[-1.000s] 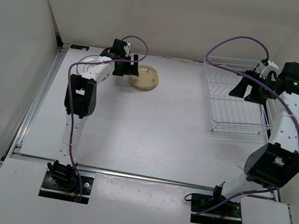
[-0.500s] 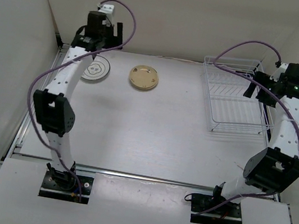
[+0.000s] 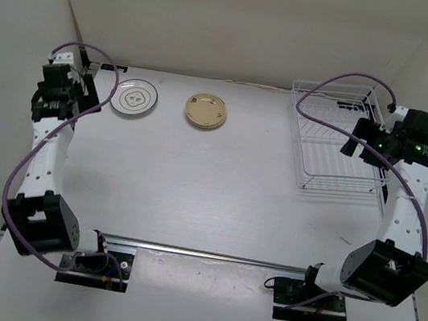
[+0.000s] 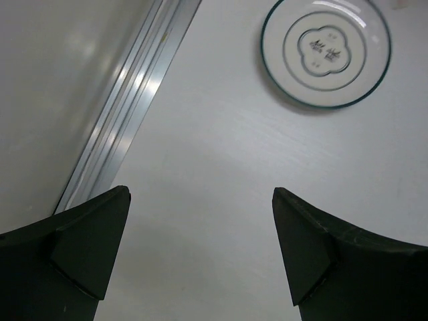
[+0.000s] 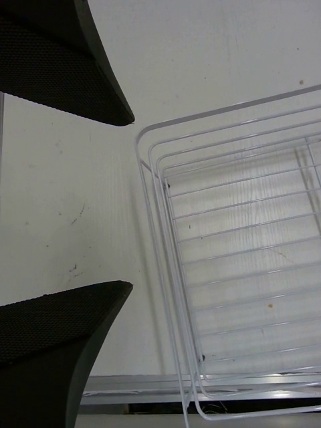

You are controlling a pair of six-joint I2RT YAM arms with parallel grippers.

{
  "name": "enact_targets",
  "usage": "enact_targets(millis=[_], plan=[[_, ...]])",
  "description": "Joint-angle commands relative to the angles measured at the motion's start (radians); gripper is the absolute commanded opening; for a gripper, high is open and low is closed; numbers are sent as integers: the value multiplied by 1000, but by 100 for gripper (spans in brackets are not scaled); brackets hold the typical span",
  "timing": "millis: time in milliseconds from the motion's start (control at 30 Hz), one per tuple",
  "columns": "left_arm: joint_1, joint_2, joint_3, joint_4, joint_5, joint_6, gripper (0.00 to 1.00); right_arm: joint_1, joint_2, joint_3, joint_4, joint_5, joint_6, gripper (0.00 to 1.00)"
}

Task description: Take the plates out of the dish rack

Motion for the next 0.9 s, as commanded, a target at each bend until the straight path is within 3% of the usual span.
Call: enact_targets(millis=[0,233,600,867], plan=[[27,-148,-107,-7,39,-7,99,-2,-75,-57,15,-27,-12,100],[68,-362,-279,-25,48,16,99,-2,-200,-175,6,-27,-21,100],[128,-416,-300,-65,137,-25,99,-2,-412,-306,-3,37,32,100],[210,-459,-323,-96,196,-14,99,145,-548,-388,-23,128,32,100]])
